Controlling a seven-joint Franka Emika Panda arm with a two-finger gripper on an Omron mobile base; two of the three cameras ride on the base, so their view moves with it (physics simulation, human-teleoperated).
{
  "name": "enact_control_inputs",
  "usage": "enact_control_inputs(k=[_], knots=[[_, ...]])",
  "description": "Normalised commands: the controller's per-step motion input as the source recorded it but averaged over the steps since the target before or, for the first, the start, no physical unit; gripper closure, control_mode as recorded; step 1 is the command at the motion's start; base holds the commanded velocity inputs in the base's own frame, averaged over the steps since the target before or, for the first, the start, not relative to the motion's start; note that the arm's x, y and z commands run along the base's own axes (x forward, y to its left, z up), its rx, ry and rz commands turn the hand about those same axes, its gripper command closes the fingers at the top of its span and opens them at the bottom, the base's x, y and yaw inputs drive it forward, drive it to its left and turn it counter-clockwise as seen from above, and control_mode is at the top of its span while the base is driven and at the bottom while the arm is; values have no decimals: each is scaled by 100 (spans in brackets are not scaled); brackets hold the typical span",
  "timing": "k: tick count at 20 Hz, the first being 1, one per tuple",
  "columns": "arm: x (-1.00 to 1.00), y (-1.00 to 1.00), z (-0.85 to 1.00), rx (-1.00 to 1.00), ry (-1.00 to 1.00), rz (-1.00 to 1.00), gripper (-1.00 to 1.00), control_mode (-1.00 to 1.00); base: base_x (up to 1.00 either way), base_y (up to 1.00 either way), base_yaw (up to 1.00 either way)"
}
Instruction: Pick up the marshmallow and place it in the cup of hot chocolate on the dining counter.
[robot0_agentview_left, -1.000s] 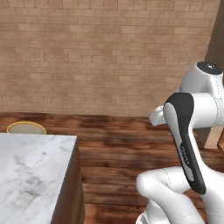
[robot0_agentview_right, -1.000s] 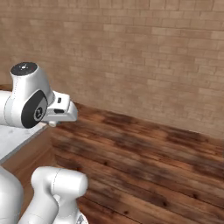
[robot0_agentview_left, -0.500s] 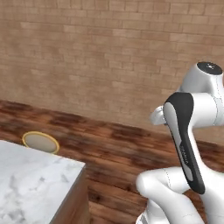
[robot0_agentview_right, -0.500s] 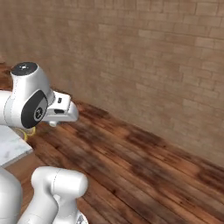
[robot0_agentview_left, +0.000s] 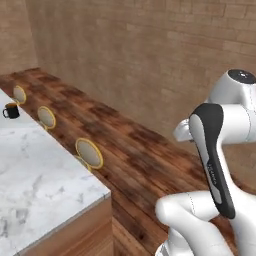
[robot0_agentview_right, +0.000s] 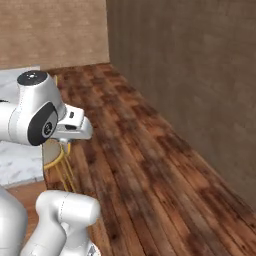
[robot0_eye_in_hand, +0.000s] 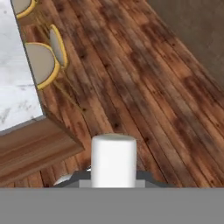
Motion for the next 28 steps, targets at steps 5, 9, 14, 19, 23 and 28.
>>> enact_control_inputs(k=[5, 9, 14, 19, 23, 28], knots=[[0, 0, 0, 0, 0, 0, 100, 100, 2, 0, 100], [0, 0, 0, 0, 0, 0, 100, 100, 13, -28, 91], [0, 0, 0, 0, 0, 0, 100, 100, 25, -94, 63], [0, 0, 0, 0, 0, 0, 100, 100, -2, -100, 47], [0, 0, 0, 0, 0, 0, 100, 100, 4, -100, 47], [0, 0, 0, 0, 0, 0, 100, 100, 48, -91, 66]])
